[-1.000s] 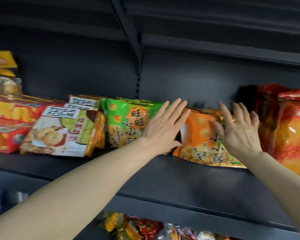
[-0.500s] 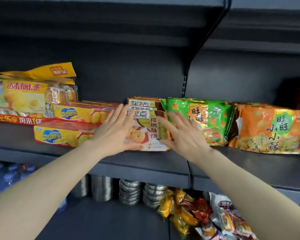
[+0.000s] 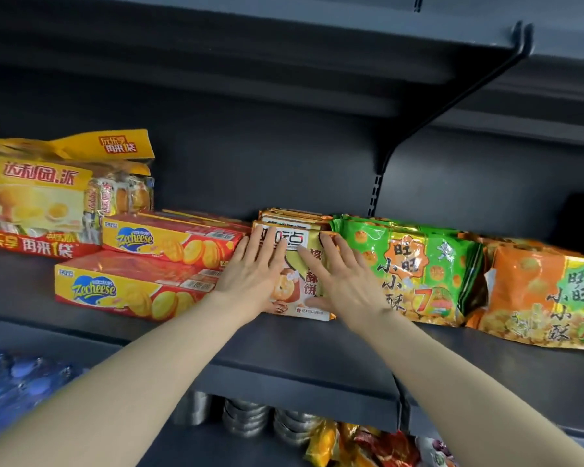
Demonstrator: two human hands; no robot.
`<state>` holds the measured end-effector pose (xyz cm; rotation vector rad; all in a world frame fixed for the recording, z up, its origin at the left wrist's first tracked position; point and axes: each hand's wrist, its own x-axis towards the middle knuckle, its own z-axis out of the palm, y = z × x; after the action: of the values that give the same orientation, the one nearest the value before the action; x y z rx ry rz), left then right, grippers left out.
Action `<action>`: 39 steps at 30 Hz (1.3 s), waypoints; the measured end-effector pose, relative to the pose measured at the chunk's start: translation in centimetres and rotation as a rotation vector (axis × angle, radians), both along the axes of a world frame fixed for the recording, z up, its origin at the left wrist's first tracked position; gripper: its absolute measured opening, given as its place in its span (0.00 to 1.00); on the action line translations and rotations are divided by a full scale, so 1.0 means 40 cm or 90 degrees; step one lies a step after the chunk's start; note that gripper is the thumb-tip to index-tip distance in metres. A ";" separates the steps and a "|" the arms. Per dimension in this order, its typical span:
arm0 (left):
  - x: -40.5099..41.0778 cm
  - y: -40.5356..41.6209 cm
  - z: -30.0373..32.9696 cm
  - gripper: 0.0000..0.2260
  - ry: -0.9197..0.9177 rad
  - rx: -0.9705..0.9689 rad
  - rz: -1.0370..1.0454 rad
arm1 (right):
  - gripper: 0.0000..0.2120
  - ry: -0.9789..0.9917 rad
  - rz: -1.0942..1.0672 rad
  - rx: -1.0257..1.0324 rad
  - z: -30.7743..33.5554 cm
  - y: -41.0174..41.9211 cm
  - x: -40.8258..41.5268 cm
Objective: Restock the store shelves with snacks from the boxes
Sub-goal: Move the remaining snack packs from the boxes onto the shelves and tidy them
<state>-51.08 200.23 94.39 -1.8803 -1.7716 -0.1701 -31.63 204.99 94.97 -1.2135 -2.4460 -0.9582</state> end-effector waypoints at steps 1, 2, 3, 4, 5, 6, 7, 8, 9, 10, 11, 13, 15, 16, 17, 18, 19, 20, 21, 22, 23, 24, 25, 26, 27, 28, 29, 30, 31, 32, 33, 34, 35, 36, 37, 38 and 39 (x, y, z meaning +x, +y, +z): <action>0.001 0.016 -0.003 0.51 0.006 0.017 0.011 | 0.48 0.002 -0.009 0.010 0.001 0.010 -0.009; 0.002 0.031 -0.003 0.53 0.012 0.032 0.021 | 0.49 0.007 -0.013 0.021 0.003 0.020 -0.016; 0.004 0.041 -0.002 0.54 0.014 0.045 0.030 | 0.51 0.013 -0.018 0.030 0.006 0.029 -0.024; 0.006 0.050 0.002 0.55 0.012 0.054 0.038 | 0.52 0.014 -0.025 0.032 0.010 0.035 -0.030; 0.009 0.057 0.005 0.56 0.008 0.061 0.045 | 0.53 0.010 -0.034 0.029 0.013 0.042 -0.036; 0.010 0.063 0.009 0.57 0.002 0.065 0.049 | 0.53 0.008 -0.040 0.024 0.018 0.047 -0.041; 0.010 0.067 0.012 0.58 -0.003 0.065 0.049 | 0.53 0.007 -0.045 0.022 0.025 0.052 -0.044; 0.007 0.068 0.015 0.58 -0.008 0.060 0.045 | 0.51 0.010 -0.038 0.025 0.034 0.053 -0.045; 0.003 0.067 0.017 0.59 -0.013 0.055 0.039 | 0.46 0.032 -0.009 0.046 0.048 0.055 -0.042; -0.002 0.064 0.020 0.60 -0.015 0.051 0.029 | 0.38 0.080 0.037 0.088 0.065 0.063 -0.039; -0.006 0.060 0.025 0.61 -0.016 0.046 0.018 | 0.29 0.137 0.073 0.136 0.090 0.074 -0.036; -0.005 0.052 0.034 0.64 -0.019 0.036 -0.009 | 0.21 0.215 0.058 0.125 0.154 0.100 -0.034; 0.002 0.048 0.041 0.65 -0.027 0.040 -0.023 | 0.22 0.224 -0.010 0.005 0.217 0.131 -0.050; 0.004 0.050 0.041 0.64 -0.033 0.041 -0.022 | 0.23 0.219 -0.041 -0.071 0.240 0.149 -0.064; 0.004 0.054 0.040 0.64 -0.040 0.042 -0.018 | 0.25 0.210 -0.068 -0.144 0.258 0.169 -0.079; 0.004 0.059 0.037 0.64 -0.046 0.044 -0.013 | 0.27 0.204 -0.087 -0.210 0.270 0.191 -0.096; 0.004 0.064 0.034 0.63 -0.049 0.050 -0.008 | 0.29 0.195 -0.100 -0.270 0.275 0.214 -0.112; 0.004 0.068 0.032 0.63 -0.050 0.058 -0.004 | 0.30 0.182 -0.107 -0.320 0.275 0.233 -0.128; 0.004 0.071 0.031 0.63 -0.051 0.067 -0.002 | 0.28 0.164 -0.107 -0.355 0.276 0.247 -0.140; 0.004 0.072 0.029 0.63 -0.054 0.075 -0.002 | 0.25 0.142 -0.093 -0.376 0.279 0.256 -0.147; 0.005 0.073 0.026 0.64 -0.054 0.084 -0.004 | 0.22 0.124 -0.076 -0.386 0.287 0.253 -0.147; 0.005 0.072 0.022 0.64 -0.050 0.099 -0.008 | 0.20 0.125 -0.053 -0.397 0.297 0.245 -0.143; 0.006 0.070 0.017 0.65 -0.042 0.121 -0.012 | 0.19 0.145 -0.027 -0.405 0.308 0.238 -0.134; 0.007 0.069 0.011 0.66 -0.030 0.144 -0.013 | 0.18 0.167 -0.001 -0.410 0.315 0.240 -0.122; 0.007 0.071 0.007 0.67 -0.020 0.161 -0.011 | 0.17 0.180 0.020 -0.416 0.318 0.245 -0.111; 0.007 0.075 0.006 0.67 -0.015 0.166 -0.007 | 0.16 0.185 0.035 -0.427 0.320 0.245 -0.102; 0.008 0.081 0.008 0.66 -0.019 0.159 0.000 | 0.15 0.183 0.038 -0.438 0.319 0.246 -0.095; 0.009 0.088 0.012 0.66 -0.028 0.143 0.011 | 0.15 0.173 0.028 -0.446 0.316 0.246 -0.091; 0.009 0.095 0.017 0.66 -0.038 0.133 0.023 | 0.16 0.165 0.016 -0.444 0.313 0.244 -0.089; 0.010 0.102 0.021 0.66 -0.043 0.129 0.033 | 0.18 0.169 0.012 -0.427 0.312 0.239 -0.090; 0.013 0.106 0.025 0.66 -0.046 0.123 0.039 | 0.19 0.190 0.023 -0.397 0.311 0.230 -0.092; 0.017 0.106 0.026 0.66 -0.046 0.115 0.040 | 0.20 0.220 0.049 -0.353 0.308 0.213 -0.093; 0.019 0.103 0.028 0.65 -0.045 0.110 0.036 | 0.20 0.240 0.077 -0.298 0.299 0.190 -0.093; 0.020 0.097 0.030 0.65 -0.047 0.107 0.030 | 0.20 0.239 0.089 -0.232 0.282 0.168 -0.089; 0.019 0.088 0.034 0.64 -0.054 0.104 0.024 | 0.22 0.218 0.090 -0.155 0.257 0.145 -0.083; 0.016 0.080 0.040 0.63 -0.060 0.104 0.020 | 0.24 0.181 0.087 -0.076 0.227 0.124 -0.073; 0.011 0.077 0.046 0.61 -0.063 0.105 0.020 | 0.27 0.135 0.079 -0.020 0.199 0.105 -0.063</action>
<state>-50.63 203.29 96.23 -1.7534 -1.7924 -0.3919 -34.15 209.19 102.92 -1.0968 -2.3455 -0.7200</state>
